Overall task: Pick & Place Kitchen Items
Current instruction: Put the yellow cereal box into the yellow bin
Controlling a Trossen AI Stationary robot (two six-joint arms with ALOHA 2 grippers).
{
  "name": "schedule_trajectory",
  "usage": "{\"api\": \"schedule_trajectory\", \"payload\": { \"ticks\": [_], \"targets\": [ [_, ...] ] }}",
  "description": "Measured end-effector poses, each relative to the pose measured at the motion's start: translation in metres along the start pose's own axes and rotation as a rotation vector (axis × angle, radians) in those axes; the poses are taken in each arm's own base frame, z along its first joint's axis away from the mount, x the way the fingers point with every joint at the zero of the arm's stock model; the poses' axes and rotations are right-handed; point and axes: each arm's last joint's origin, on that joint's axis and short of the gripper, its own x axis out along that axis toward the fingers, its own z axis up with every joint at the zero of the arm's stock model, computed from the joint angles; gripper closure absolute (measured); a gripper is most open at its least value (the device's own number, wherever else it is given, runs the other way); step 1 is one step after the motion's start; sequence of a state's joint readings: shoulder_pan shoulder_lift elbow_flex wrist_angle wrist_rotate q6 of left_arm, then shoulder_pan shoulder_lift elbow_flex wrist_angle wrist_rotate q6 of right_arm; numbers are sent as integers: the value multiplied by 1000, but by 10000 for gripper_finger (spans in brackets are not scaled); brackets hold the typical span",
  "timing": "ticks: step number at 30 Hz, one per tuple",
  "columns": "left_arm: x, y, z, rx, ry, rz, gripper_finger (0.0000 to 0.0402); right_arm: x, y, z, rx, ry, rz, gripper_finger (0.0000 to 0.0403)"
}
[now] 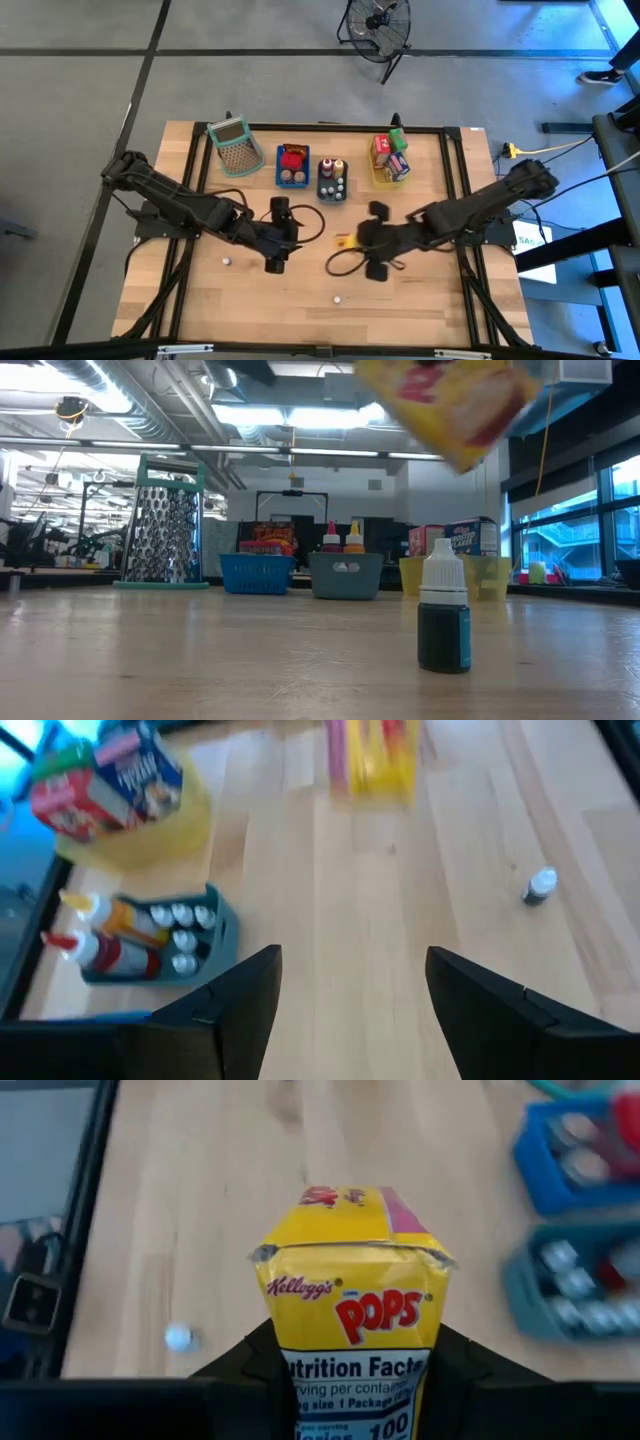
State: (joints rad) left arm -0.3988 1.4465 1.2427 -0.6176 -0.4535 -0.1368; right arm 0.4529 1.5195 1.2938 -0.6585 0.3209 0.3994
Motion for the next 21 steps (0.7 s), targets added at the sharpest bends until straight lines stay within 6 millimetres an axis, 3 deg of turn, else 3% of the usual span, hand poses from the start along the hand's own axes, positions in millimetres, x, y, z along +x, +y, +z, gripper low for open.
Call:
{"api": "schedule_trajectory", "payload": {
  "ticks": [7,12,17,21],
  "targets": [
    [3,2,-9,-95,88,-29,159,-65,-25,-16,157,132,-138,263],
    [5,6,-11,-129,115,-14,158,-102,-42,-28,251,148,-266,263],
    [5,7,-12,-137,122,-11,158,-119,-51,-38,288,86,-439,263],
    [5,6,-12,-137,122,-11,158,-114,-53,-45,303,-33,-607,263]
  ]
}}
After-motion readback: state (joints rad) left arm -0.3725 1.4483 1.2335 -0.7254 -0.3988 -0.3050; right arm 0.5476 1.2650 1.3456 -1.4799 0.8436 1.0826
